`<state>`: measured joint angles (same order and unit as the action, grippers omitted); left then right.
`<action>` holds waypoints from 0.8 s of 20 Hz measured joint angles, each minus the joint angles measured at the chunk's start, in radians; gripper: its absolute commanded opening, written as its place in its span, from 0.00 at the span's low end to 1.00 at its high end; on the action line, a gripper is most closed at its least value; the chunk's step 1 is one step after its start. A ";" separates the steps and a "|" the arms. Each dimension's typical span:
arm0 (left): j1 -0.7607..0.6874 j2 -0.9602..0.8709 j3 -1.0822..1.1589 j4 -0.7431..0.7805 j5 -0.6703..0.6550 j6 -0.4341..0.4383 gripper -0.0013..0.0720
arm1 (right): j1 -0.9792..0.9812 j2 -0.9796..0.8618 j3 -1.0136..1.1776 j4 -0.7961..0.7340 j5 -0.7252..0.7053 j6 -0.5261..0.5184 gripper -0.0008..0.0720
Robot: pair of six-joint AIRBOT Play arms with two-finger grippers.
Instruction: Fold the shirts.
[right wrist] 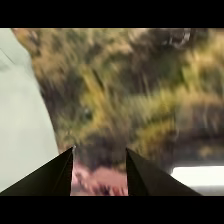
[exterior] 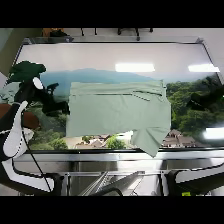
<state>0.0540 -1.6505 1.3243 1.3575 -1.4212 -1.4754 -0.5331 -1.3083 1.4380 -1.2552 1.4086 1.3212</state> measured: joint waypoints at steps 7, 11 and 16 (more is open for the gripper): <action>0.045 0.103 -0.289 -0.222 0.121 0.132 0.90 | -0.119 0.206 -0.290 0.032 0.053 0.037 0.51; 0.059 0.077 -0.323 -0.326 0.122 0.220 0.21 | -0.139 0.251 -0.446 0.105 0.063 0.018 0.52; 0.064 0.071 -0.329 -0.375 0.120 0.278 0.16 | -0.143 0.265 -0.676 0.230 0.029 -0.064 0.53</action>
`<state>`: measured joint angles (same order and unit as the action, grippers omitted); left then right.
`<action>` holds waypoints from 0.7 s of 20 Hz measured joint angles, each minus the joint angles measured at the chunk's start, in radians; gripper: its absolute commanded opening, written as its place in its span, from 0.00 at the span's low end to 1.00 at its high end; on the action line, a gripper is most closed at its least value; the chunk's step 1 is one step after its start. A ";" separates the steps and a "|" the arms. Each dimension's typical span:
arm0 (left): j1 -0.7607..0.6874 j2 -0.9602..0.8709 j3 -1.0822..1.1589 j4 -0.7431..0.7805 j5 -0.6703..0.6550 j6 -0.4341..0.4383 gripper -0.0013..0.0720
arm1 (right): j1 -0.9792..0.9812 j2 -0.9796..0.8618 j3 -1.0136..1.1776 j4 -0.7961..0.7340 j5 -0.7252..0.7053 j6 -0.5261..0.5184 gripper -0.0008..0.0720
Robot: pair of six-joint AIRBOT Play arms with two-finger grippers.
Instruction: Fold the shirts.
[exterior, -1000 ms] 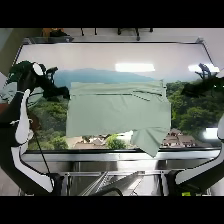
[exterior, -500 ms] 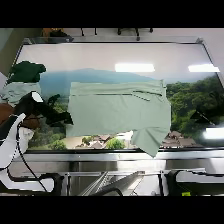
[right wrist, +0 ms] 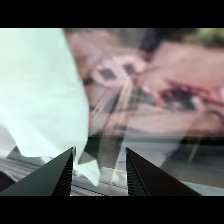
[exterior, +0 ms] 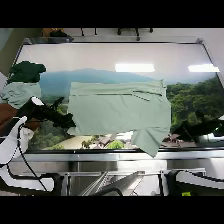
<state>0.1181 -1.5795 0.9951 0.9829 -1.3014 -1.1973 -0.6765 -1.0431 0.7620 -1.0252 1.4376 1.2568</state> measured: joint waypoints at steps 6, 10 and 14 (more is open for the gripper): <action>0.000 -0.002 -0.001 -0.015 0.002 0.014 0.16 | 0.066 -0.030 -0.172 0.189 -0.111 -0.116 0.52; 0.000 -0.002 -0.001 -0.015 0.000 0.011 0.16 | 0.174 -0.055 -0.198 0.263 -0.150 -0.151 0.50; 0.010 -0.002 -0.001 -0.015 -0.023 -0.004 0.03 | 0.196 -0.035 -0.203 0.264 -0.187 -0.176 0.06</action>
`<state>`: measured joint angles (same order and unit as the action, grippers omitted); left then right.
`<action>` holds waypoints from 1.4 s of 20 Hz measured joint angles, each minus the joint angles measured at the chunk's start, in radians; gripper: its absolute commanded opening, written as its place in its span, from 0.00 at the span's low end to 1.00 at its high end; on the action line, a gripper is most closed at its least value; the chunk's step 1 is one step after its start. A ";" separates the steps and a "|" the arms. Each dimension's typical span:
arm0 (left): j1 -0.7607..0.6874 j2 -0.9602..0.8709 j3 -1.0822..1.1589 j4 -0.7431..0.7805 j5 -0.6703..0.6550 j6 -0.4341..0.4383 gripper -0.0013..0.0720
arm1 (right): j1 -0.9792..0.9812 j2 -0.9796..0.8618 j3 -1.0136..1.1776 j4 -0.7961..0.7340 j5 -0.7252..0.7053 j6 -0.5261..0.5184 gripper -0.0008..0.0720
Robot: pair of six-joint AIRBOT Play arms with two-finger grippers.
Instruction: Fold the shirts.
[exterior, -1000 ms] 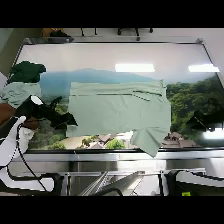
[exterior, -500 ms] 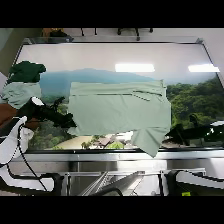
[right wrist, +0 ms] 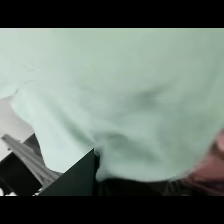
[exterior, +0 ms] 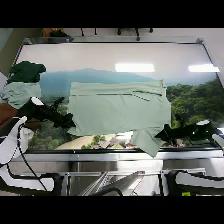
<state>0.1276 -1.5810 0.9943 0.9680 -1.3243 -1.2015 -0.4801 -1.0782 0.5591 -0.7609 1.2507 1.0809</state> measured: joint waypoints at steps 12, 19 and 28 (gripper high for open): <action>0.121 0.256 -0.194 0.095 0.008 -0.076 0.03 | -0.129 0.252 -0.010 -0.197 0.127 0.242 0.04; 0.047 0.255 0.008 0.106 0.036 -0.136 0.03 | -0.085 0.162 0.192 0.205 0.035 0.068 0.04; -0.053 -0.134 0.457 0.111 0.094 -0.183 0.03 | 0.094 -0.389 0.658 0.374 -0.093 -0.159 0.15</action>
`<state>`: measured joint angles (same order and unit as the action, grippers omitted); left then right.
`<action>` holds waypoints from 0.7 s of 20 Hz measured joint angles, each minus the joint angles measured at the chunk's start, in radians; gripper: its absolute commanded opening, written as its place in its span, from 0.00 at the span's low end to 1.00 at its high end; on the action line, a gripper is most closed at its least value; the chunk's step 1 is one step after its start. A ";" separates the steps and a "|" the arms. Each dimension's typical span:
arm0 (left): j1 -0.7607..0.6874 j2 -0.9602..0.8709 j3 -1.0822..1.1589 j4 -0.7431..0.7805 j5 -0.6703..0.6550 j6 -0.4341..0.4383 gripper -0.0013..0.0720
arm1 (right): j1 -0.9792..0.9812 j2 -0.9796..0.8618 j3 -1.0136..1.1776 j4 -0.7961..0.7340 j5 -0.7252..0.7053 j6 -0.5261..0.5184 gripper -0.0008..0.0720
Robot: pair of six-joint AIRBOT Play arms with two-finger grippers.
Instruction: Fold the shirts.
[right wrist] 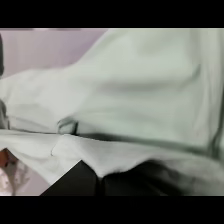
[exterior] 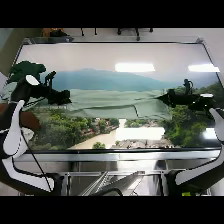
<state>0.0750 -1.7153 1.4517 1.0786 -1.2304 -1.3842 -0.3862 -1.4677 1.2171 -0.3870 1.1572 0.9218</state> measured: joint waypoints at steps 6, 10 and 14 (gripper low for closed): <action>-0.008 -0.162 0.220 -0.003 -0.071 -0.004 0.94 | -0.025 -0.092 0.178 -0.038 0.019 -0.046 0.95; -0.009 -0.187 0.346 -0.005 -0.144 -0.004 0.94 | -0.067 -0.089 0.238 -0.188 0.043 -0.031 0.97; -0.016 -0.194 0.446 -0.006 -0.206 -0.023 0.91 | -0.059 -0.121 0.255 -0.278 0.097 -0.005 0.97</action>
<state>0.0593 -1.9091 1.8977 1.0725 -1.4368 -1.4071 -0.4454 -1.5890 1.4723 -0.6647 1.2537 0.9165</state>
